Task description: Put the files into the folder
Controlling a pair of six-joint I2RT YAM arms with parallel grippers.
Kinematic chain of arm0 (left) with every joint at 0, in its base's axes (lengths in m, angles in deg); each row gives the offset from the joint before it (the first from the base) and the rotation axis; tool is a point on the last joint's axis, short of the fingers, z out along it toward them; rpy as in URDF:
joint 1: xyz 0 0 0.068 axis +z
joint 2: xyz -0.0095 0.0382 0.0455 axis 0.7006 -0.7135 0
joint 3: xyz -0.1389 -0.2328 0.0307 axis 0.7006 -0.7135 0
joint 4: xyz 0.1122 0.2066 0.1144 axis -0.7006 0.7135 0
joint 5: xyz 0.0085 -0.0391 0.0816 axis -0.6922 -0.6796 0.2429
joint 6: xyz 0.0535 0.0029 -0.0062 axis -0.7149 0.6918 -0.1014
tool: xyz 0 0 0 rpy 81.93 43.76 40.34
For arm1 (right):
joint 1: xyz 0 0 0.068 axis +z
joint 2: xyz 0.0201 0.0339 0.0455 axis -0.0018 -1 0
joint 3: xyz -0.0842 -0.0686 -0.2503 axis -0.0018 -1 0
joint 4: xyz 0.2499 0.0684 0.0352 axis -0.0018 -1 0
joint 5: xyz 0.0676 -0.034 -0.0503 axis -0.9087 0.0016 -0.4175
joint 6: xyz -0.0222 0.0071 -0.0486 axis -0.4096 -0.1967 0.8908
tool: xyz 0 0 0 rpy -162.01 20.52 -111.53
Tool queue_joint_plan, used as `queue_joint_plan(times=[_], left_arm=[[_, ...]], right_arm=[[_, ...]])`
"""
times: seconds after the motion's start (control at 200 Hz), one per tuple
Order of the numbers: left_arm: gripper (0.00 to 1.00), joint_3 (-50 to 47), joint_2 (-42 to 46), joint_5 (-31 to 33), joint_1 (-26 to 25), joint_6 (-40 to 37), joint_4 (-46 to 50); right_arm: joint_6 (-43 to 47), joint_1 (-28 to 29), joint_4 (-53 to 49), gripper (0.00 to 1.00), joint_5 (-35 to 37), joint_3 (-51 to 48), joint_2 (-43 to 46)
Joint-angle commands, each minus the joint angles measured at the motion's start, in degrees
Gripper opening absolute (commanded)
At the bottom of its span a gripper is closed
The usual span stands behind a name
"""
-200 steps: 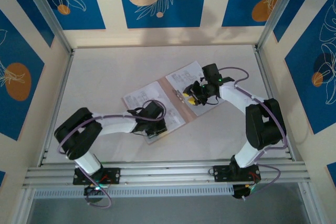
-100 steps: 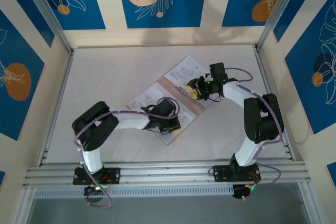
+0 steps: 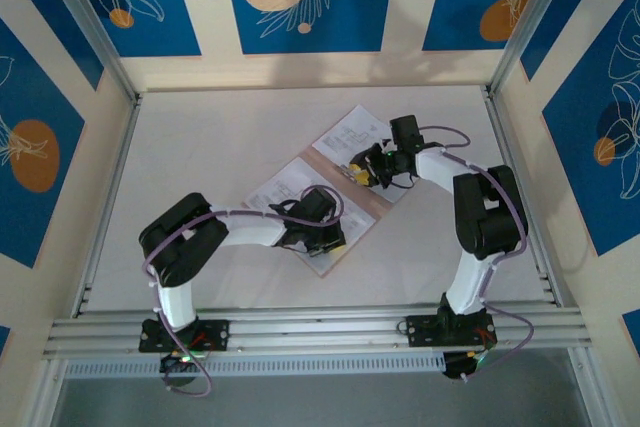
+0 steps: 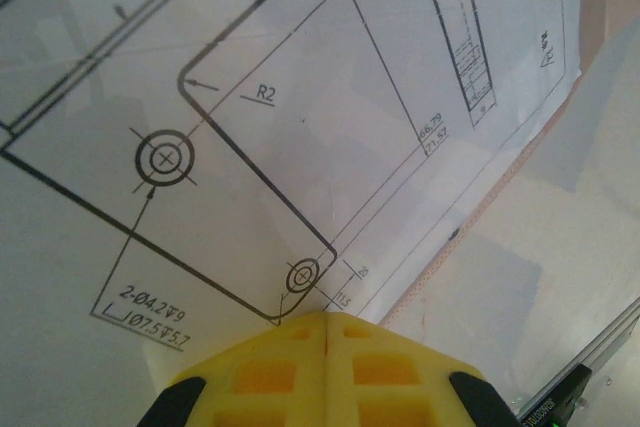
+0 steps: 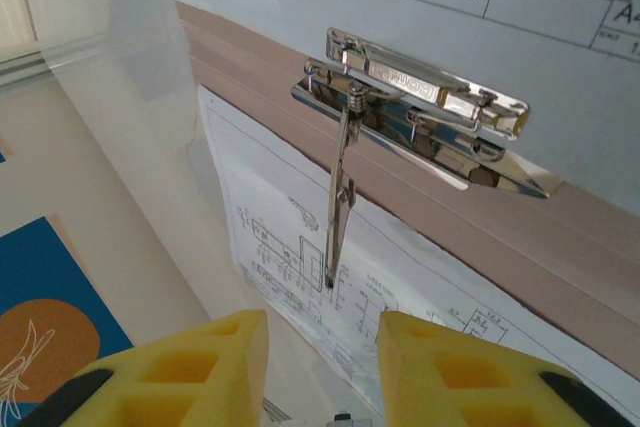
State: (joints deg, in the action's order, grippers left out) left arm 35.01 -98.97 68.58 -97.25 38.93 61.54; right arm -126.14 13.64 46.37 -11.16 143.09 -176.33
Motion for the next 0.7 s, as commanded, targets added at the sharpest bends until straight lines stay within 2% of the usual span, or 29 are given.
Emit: queue_joint_plan(times=[0.0, 0.695], left_arm=[[0.0, 0.4, -1.5, -0.7, -0.7, -0.7, 0.9], [0.0, -0.3, -1.0, -0.4, -0.7, 0.0, 0.5]], right_arm=[[1.0, 0.3, -2.1, 0.32, -1.1, 1.5, -1.1], [1.8, 0.1, -2.7, 0.26, 0.2, 0.6, -3.0]])
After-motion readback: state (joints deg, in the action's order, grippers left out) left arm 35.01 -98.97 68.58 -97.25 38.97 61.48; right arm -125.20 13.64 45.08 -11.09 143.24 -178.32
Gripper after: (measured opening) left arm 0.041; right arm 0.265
